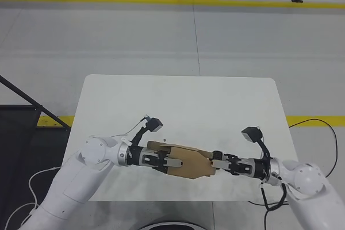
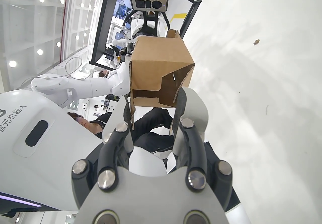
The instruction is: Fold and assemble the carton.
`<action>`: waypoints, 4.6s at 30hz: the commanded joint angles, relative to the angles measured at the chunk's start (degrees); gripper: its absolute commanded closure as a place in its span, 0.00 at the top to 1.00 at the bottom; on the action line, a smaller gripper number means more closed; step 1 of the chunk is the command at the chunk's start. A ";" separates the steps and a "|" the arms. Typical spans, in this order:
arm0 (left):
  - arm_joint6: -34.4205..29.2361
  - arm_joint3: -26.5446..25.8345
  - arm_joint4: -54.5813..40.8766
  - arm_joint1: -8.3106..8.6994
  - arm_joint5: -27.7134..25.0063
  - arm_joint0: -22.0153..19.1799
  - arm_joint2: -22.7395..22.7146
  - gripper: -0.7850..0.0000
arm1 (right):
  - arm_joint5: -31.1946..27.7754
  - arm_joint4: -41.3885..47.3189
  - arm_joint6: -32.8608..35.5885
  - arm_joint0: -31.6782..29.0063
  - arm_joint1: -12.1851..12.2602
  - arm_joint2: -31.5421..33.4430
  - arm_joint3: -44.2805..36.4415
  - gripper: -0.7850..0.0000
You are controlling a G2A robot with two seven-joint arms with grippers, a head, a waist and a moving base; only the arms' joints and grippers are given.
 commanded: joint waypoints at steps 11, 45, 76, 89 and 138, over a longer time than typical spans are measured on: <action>0.09 -0.55 0.14 0.01 -0.10 -0.02 0.12 0.00 | 1.75 -2.30 -0.04 1.20 -0.30 -2.03 0.08 0.65; 0.06 0.11 -0.12 -0.47 -0.34 -1.49 2.16 0.00 | -2.15 2.14 4.10 3.77 -0.99 -4.92 2.71 0.55; -0.15 -0.48 -1.28 -0.60 -1.92 -1.64 2.04 0.00 | -5.87 8.59 6.20 6.16 -2.01 -7.25 8.39 0.40; 0.15 -0.28 -0.99 -0.74 -1.52 -2.08 2.47 0.00 | -7.56 11.56 9.49 7.58 -2.52 -8.72 10.54 0.41; -0.02 -0.49 -0.43 -1.02 -0.98 -2.48 3.41 0.00 | -7.35 6.10 5.93 5.88 -3.00 -8.14 6.58 0.34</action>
